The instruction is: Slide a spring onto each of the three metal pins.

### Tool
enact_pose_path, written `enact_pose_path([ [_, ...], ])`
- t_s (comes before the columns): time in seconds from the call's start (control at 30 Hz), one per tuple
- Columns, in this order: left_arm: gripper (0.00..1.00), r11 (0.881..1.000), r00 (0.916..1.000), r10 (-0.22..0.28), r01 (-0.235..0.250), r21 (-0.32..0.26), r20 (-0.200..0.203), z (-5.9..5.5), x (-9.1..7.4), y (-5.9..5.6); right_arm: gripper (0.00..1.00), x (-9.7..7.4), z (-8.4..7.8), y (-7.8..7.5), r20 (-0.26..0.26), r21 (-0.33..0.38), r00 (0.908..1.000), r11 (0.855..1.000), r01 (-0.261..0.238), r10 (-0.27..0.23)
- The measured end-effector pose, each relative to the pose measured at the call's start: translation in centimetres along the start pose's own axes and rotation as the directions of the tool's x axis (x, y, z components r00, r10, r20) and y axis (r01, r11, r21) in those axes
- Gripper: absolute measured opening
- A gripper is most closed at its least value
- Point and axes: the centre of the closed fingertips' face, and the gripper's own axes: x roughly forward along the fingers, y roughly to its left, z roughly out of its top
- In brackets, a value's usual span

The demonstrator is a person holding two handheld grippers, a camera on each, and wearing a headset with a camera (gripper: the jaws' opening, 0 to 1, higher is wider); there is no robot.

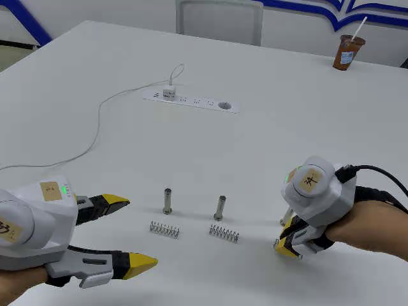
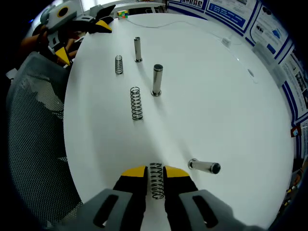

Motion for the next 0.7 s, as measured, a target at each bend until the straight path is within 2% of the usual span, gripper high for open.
enact_pose_path([
  [0.43, 0.68, 1.0, 1.0, 0.002, -0.002, -0.003, -0.002, -0.09, -0.03, -0.04, 0.13, 0.49, 0.0, 0.05, -0.04, -0.041, 0.9989, 0.999, -0.027, 0.025],
  [0.7, 0.68, 1.0, 1.0, -0.002, 0.002, -0.002, 0.003, 0.0, 0.01, -0.21, 0.12, 0.39, 0.02, 0.17, -0.035, -0.035, 0.999, 0.999, -0.028, 0.027],
])
